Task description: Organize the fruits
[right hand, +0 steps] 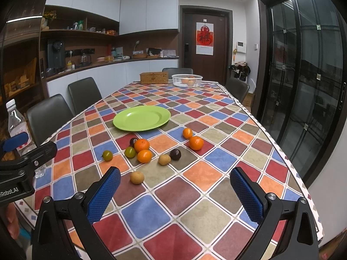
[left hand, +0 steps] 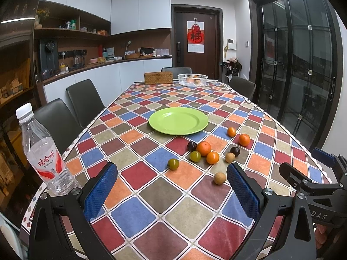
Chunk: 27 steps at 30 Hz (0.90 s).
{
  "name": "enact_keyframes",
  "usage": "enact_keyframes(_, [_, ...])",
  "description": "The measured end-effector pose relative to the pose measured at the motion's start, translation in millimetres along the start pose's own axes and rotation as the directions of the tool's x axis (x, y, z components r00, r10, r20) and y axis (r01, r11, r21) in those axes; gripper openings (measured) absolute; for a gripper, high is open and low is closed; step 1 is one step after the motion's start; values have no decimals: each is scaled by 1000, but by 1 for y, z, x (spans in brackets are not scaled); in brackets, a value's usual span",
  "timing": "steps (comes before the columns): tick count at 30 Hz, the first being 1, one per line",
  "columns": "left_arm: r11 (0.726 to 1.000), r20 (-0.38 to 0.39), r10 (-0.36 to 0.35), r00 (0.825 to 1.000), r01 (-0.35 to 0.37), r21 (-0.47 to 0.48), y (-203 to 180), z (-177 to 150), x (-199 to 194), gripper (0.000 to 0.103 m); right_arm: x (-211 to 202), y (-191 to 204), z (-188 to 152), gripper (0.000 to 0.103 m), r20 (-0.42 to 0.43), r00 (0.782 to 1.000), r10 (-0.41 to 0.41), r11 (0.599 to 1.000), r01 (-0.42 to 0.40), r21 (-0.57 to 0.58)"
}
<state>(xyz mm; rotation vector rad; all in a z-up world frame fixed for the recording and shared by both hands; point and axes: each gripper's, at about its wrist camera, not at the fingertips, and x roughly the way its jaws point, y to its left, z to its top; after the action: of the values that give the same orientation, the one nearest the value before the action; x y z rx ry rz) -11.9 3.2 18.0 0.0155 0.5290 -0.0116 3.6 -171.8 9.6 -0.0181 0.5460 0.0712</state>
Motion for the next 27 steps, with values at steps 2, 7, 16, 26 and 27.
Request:
enact_keyframes(2, [1000,-2,0,1000,0,-1,1,0,0,103,0,0,1,102,-2,1000,1,1000,-1,-1])
enact_keyframes(7, [1000,-12,0,1000,0,-6,5,-2,4,103,2,3,2,102,-13,1000,8,1000,-8,-7])
enact_keyframes(16, [1000,-54,-12,998,11,-19,14,-13,26,102,23,11,-2,102,-49,998,36,999,-38,-34])
enact_keyframes(26, [999,-71,-41,997,41,11,25,-19,59,95,58,32,-2,102,-99,992,73,994,-81,-79])
enact_keyframes(27, [999,-72,-46,996,48,23,25,-19,63,93,60,34,-1,102,-104,992,78,993,-86,-83])
